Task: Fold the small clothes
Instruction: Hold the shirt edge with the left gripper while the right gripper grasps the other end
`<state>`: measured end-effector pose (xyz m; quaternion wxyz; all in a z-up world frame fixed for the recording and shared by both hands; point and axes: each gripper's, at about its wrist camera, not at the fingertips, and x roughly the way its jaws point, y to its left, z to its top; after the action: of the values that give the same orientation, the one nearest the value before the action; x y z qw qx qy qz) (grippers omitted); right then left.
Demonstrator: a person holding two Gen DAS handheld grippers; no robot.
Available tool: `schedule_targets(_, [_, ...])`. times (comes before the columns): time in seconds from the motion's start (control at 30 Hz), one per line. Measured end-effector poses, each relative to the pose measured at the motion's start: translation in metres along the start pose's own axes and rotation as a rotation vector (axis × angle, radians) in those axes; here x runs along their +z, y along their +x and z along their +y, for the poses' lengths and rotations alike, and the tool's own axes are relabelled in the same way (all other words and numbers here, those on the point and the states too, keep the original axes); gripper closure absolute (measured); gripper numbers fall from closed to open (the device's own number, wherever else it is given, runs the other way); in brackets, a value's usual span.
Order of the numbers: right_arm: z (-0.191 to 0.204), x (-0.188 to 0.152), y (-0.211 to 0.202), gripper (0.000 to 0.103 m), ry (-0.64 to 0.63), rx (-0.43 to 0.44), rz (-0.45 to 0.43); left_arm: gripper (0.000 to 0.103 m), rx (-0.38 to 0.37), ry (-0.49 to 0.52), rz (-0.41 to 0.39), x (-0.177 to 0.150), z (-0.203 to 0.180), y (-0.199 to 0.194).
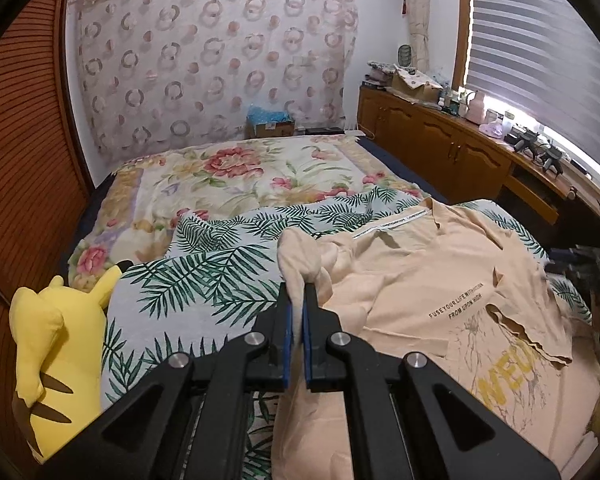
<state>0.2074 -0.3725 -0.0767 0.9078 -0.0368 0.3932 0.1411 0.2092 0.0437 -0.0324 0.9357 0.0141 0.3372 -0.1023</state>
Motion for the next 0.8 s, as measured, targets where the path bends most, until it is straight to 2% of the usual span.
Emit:
schedule_targets(0.23, [-0.026, 0.041, 0.048, 0.046, 0.080, 0.014, 0.083, 0.101, 0.003, -0.008, 0.015, -0.005, 0.000, 0.006])
schedule_targets(0.37, [-0.032, 0.052, 0.060, 0.046, 0.135, 0.027, 0.091, 0.101, 0.010, -0.004, 0.025, -0.008, 0.001, 0.009])
schedule_targets(0.57, [-0.025, 0.061, 0.073, 0.046, 0.118, 0.013, 0.100, 0.101, 0.011, -0.005, 0.034, -0.011, -0.001, 0.012])
schedule_targets(0.6, [-0.023, 0.062, 0.074, 0.049, 0.114, 0.014, 0.100, 0.101, 0.009, -0.004, 0.034, -0.011, -0.001, 0.012])
schedule_targets(0.63, [-0.020, 0.064, 0.076, 0.057, 0.104, 0.018, 0.099, 0.101, 0.007, -0.003, 0.034, -0.012, -0.002, 0.011])
schedule_targets(0.67, [-0.017, 0.066, 0.079, 0.062, 0.094, 0.020, 0.099, 0.101, 0.002, -0.001, 0.032, -0.012, -0.002, 0.010])
schedule_targets(0.7, [-0.012, 0.066, 0.079, 0.072, 0.071, 0.023, 0.099, 0.101, -0.007, -0.002, 0.028, -0.013, -0.003, 0.008])
schedule_targets(0.73, [-0.008, 0.067, 0.079, 0.090, 0.052, 0.031, 0.100, 0.101, -0.015, -0.002, 0.017, -0.014, -0.005, 0.003])
schedule_targets(0.77, [-0.003, 0.068, 0.078, 0.097, 0.027, 0.058, 0.100, 0.101, -0.016, -0.001, 0.006, -0.014, -0.006, -0.002])
schedule_targets(0.8, [0.002, 0.068, 0.075, 0.097, 0.007, 0.067, 0.086, 0.101, -0.021, -0.001, -0.007, -0.015, -0.008, -0.009])
